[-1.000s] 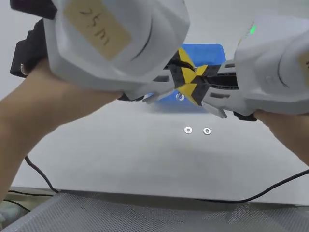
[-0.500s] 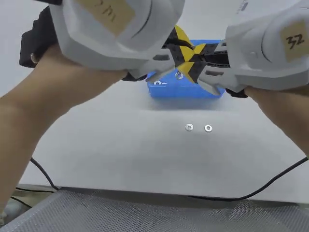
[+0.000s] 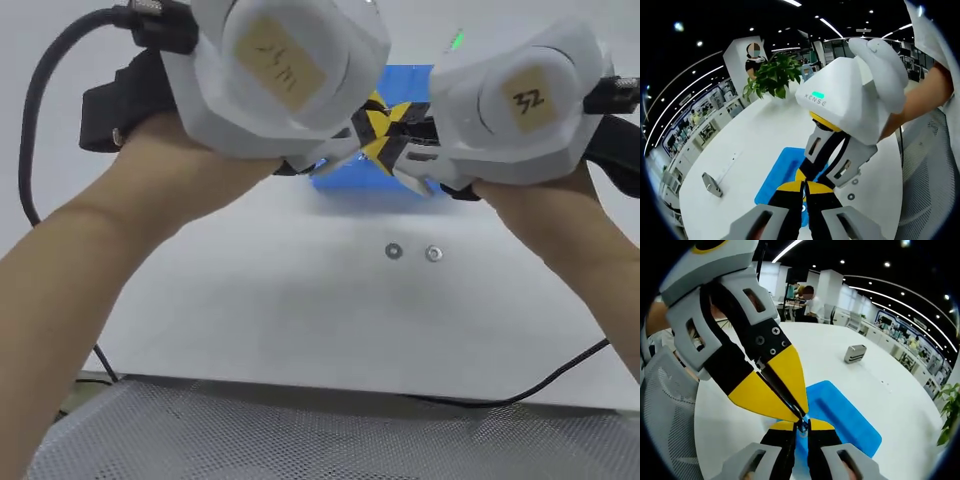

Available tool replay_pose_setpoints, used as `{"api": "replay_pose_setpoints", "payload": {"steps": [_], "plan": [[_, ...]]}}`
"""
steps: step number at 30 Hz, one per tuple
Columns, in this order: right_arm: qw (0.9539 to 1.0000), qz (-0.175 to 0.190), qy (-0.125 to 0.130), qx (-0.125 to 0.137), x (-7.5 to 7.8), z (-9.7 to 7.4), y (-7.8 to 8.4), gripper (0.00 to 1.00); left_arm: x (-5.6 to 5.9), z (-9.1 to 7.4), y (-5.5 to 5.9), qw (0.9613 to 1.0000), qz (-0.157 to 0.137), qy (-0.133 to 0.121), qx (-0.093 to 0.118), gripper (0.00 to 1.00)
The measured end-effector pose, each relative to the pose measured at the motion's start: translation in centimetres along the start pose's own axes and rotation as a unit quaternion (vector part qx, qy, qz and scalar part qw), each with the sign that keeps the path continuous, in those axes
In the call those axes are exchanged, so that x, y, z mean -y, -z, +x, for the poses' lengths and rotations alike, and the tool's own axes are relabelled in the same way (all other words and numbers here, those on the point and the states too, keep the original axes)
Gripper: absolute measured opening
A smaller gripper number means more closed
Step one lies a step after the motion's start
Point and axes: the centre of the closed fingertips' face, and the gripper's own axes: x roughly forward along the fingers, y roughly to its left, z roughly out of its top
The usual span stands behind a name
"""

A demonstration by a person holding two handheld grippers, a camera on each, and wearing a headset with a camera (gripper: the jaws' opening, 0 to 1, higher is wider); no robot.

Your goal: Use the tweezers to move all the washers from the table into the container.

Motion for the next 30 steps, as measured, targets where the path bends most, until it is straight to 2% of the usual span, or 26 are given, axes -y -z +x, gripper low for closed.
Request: {"api": "replay_pose_setpoints", "payload": {"steps": [11, 14, 17, 23, 30], "plan": [[0.9998, 0.016, -0.007, -0.004, -0.48, 0.5, 0.53, 0.04, 0.21, 0.28, 0.6, 1.0, -0.006, 0.005, -0.006, 0.0], [0.9994, 0.032, -0.011, 0.003, -0.42, 0.47, 0.46, 0.04, -0.18, 0.3, 0.49, 0.9999, -0.012, 0.003, -0.003, 0.0], [0.9992, 0.036, -0.013, 0.006, -0.52, 0.44, 0.47, 0.05, 0.32, 0.4, 0.51, 0.9999, -0.012, 0.005, -0.002, 0.0], [0.9991, 0.04, -0.012, 0.009, -0.61, 0.38, 0.45, 0.05, 0.33, 0.45, 0.53, 0.9998, -0.018, 0.004, 0.001, 0.0], [0.9986, 0.05, -0.016, 0.007, -0.96, 0.17, 0.25, 0.06, 0.54, 0.04, 0.57, 0.9999, -0.014, -0.002, -0.007, 0.0]]}}
